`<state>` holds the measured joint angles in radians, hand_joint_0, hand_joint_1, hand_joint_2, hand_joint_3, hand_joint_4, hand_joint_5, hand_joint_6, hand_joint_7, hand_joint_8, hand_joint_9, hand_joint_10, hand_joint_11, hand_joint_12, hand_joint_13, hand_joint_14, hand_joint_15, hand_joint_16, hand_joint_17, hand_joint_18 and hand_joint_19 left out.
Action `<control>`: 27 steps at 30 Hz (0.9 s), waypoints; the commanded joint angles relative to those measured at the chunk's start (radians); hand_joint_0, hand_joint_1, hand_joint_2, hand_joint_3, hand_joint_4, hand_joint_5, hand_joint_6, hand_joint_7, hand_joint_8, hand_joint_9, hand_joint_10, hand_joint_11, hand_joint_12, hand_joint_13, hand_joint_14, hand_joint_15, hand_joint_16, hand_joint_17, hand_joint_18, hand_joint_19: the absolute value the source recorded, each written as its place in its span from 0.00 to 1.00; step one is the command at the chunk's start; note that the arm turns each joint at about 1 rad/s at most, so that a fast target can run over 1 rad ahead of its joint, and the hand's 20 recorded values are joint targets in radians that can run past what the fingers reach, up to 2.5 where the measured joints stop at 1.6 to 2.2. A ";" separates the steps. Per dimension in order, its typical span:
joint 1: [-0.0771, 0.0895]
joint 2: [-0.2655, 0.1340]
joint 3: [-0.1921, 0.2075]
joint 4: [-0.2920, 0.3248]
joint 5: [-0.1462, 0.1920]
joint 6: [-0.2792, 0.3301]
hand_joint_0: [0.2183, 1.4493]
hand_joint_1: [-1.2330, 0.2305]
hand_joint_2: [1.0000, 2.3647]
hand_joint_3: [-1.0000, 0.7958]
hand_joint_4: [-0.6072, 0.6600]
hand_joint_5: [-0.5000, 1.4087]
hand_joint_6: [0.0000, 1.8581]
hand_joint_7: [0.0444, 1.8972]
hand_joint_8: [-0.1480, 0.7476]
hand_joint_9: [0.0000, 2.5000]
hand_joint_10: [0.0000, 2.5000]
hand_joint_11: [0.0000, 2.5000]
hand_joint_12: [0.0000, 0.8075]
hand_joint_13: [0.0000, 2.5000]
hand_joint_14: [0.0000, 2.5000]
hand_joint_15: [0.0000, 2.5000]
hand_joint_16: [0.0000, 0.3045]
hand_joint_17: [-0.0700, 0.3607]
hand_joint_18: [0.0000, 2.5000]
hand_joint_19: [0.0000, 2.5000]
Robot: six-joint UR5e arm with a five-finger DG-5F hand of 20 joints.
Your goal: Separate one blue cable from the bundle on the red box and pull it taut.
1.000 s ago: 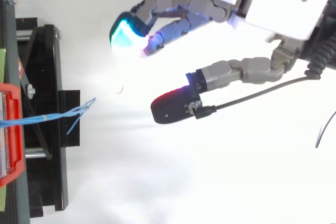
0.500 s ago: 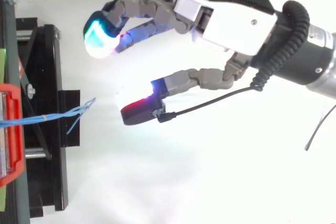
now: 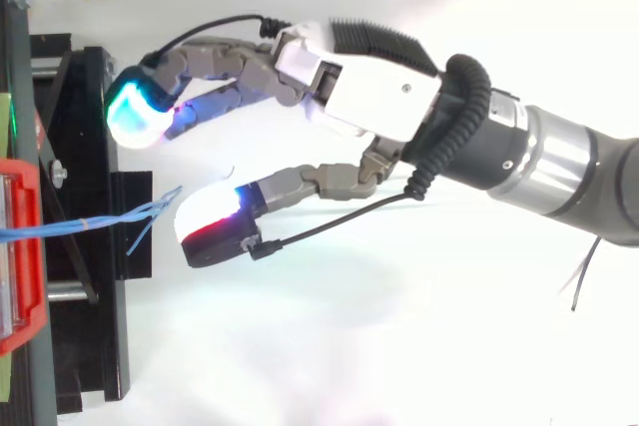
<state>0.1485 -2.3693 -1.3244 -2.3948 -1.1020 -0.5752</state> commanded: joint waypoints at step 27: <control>0.059 -0.019 0.020 0.031 -0.067 0.232 0.24 0.37 0.00 0.28 0.75 0.22 0.27 0.53 0.54 0.31 0.00 0.10 0.48 0.18 0.00 0.03 0.17 0.43 0.17 0.04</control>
<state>0.2049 -2.3878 -1.3136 -2.3564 -1.1677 -0.3780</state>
